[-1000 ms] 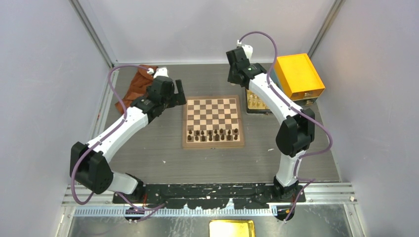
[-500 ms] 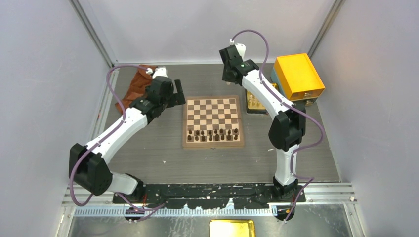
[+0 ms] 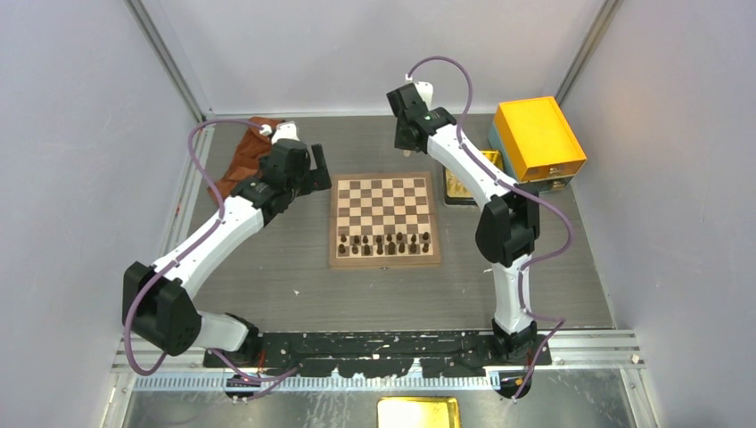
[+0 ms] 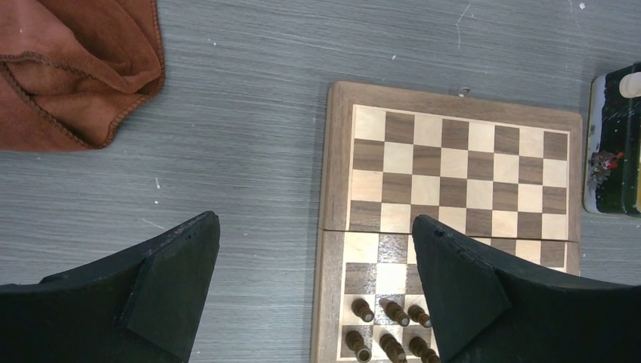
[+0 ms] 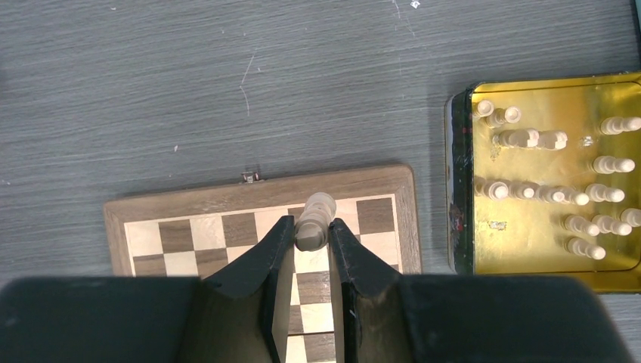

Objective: Set up the chess pieces on the board
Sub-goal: Place the chess piece on the chessboard.

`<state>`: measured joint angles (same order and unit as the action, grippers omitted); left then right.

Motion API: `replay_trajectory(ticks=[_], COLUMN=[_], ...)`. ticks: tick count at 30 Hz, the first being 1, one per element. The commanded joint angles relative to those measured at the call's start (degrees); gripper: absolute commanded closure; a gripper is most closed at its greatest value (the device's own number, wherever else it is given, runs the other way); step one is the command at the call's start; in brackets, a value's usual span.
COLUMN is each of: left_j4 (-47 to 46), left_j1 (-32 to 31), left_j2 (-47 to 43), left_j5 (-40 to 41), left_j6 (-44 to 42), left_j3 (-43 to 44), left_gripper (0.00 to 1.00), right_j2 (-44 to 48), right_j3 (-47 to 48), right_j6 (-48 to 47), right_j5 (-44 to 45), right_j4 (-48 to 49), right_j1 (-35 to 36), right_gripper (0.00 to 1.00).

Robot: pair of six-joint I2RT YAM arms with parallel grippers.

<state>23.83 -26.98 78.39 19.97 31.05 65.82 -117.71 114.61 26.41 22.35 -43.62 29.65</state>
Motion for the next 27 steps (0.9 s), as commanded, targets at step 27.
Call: replay_trajectory(ticks=[27], left_j4=[-4.40], left_j1=[0.35], left_j2=[1.84], left_j5=[0.58], left_j6=[1.75], left_j3=[-0.68], left_gripper=[0.00], right_j2=[-4.92], right_j3=[0.96], right_j6=[-2.54], right_j5=[-6.80], right_j4=[1.70], right_j1=[2.07], right_gripper=[0.99])
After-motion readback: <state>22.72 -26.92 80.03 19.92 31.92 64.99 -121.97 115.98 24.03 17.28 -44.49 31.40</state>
